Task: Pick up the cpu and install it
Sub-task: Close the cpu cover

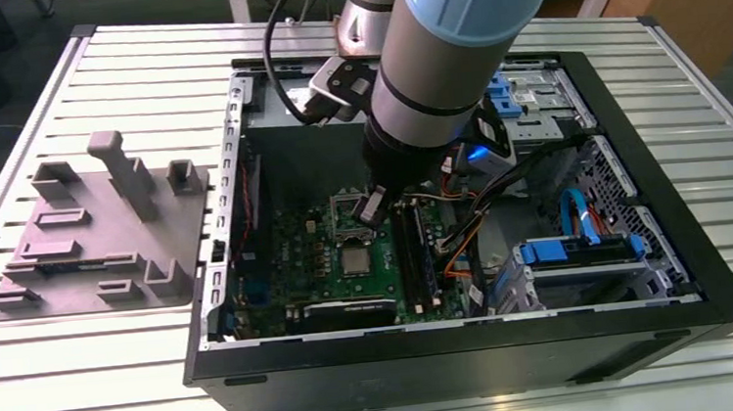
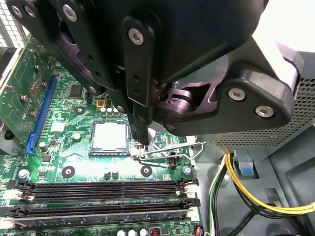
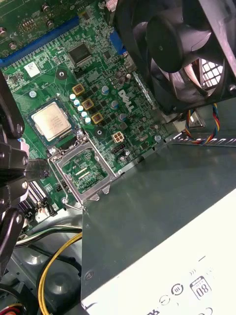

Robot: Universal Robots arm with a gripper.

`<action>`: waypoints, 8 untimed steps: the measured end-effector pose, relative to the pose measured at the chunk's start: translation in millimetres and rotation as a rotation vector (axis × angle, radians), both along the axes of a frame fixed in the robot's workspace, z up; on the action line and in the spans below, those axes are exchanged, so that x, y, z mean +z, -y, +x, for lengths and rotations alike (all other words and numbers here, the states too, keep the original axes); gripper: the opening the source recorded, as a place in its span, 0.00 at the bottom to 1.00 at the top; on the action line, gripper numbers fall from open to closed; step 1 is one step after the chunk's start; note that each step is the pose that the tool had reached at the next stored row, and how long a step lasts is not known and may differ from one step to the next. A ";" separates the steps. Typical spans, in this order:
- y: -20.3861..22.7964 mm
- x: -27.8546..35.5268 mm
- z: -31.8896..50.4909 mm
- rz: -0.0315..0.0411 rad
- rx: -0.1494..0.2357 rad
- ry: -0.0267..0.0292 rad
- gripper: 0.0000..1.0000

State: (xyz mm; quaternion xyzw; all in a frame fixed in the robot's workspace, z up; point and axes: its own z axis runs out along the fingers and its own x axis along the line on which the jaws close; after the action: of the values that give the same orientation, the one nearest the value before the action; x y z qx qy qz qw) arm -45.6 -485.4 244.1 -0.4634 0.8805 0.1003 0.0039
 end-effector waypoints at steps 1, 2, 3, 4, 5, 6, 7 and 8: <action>0.0 -0.2 0.1 0.0070 0.001 0.0002 0.10; 0.0 -0.2 0.2 0.0137 0.003 0.0002 0.10; 0.0 -0.3 0.3 0.0180 0.007 0.0001 0.10; -0.1 -0.8 0.8 0.0193 0.011 0.0002 0.10; -0.3 -0.9 1.5 0.0191 0.012 0.0001 0.10; -0.6 -1.0 2.3 0.0189 0.013 0.0000 0.10; -1.3 -1.2 3.1 0.0190 0.013 0.0000 0.10; -2.1 -1.5 3.8 0.0191 0.013 0.0000 0.10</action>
State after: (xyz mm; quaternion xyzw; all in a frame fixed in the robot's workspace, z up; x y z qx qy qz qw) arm -41.8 -483.3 242.6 -0.4690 0.8764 0.1087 0.0076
